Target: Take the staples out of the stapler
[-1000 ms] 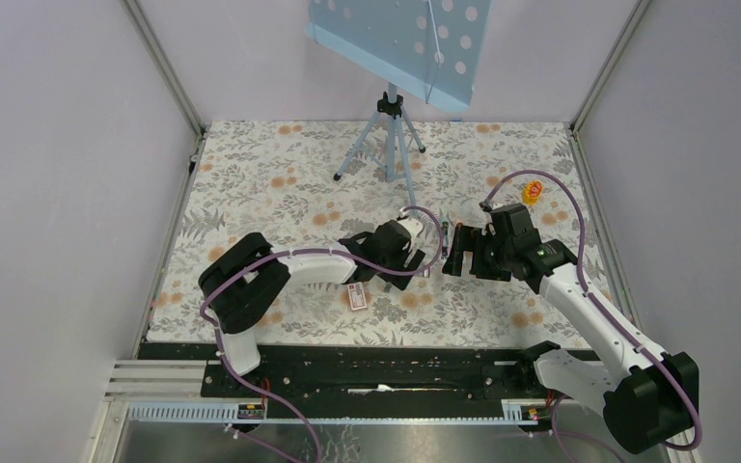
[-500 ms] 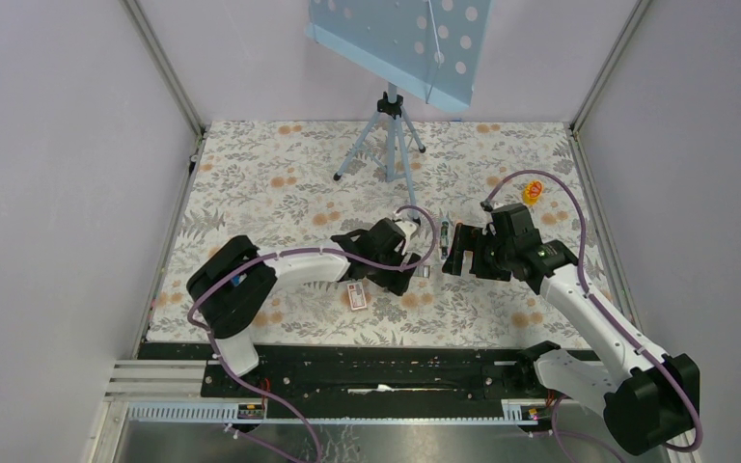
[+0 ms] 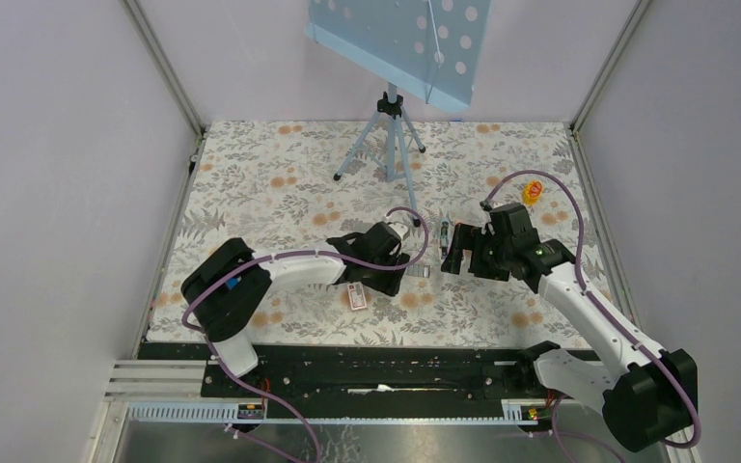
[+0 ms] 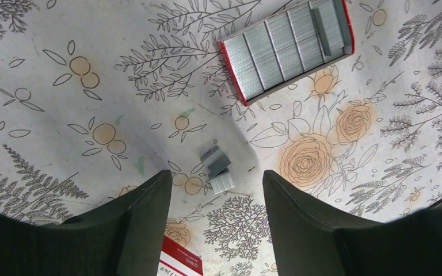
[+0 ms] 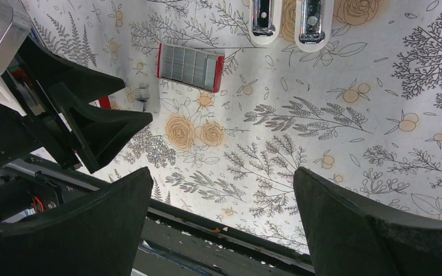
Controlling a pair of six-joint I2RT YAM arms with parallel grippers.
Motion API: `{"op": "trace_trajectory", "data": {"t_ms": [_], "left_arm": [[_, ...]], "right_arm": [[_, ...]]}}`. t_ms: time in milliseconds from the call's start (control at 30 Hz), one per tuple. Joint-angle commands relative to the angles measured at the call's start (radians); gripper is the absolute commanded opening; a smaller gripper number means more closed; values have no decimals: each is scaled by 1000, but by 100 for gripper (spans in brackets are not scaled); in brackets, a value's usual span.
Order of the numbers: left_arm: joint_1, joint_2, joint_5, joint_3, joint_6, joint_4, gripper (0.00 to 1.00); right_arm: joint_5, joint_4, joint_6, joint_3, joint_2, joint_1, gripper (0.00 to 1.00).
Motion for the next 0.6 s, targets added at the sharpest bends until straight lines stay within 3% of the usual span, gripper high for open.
{"op": "trace_trajectory", "data": {"t_ms": [0, 267, 567], "left_arm": [[-10, 12, -50, 34, -8, -50, 62], [-70, 30, -150, 58, -42, -153, 60], [-111, 94, -189, 97, -84, -169, 46]], "right_arm": [[-1, 22, 9, 5, 7, -4, 100], [6, 19, 12, -13, -7, -4, 100], [4, 19, 8, -9, 0, -4, 100]]}}
